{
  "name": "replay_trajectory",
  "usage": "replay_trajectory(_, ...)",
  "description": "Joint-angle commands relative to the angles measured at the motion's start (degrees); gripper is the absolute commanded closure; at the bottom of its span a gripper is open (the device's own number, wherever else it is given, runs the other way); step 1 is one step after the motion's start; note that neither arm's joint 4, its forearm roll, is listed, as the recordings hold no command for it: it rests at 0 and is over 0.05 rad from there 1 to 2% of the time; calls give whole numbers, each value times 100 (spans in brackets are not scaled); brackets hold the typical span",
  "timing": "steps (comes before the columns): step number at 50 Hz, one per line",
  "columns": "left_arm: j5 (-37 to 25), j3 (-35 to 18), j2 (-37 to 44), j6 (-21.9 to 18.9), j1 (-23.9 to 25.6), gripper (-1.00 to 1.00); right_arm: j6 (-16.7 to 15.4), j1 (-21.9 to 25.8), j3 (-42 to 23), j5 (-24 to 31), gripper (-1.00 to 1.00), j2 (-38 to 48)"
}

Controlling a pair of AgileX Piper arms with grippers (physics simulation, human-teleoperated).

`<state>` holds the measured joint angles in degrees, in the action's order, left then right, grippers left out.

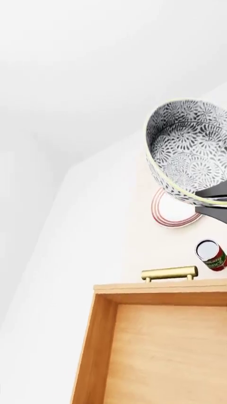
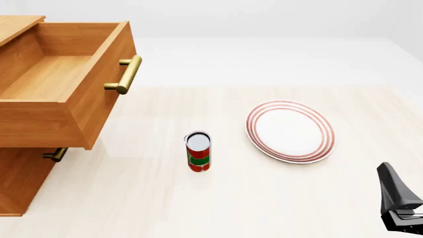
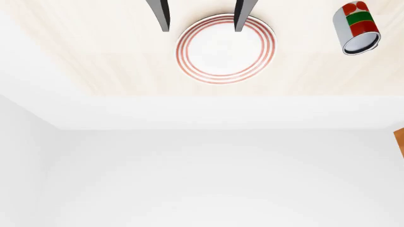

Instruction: Put the bowl in the top drawer of the cabinet.

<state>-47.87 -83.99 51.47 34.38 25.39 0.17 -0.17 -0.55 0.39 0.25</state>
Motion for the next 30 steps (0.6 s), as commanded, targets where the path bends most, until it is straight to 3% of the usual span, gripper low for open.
replay_trajectory(1, 10, 76, -90, 15, -379, 100, 1, 1, 0, 0, -100, 0)
replay_trajectory(30, -148, 337, -177, 31, -1338, 100, 0, 1, 0, 0, -100, 0)
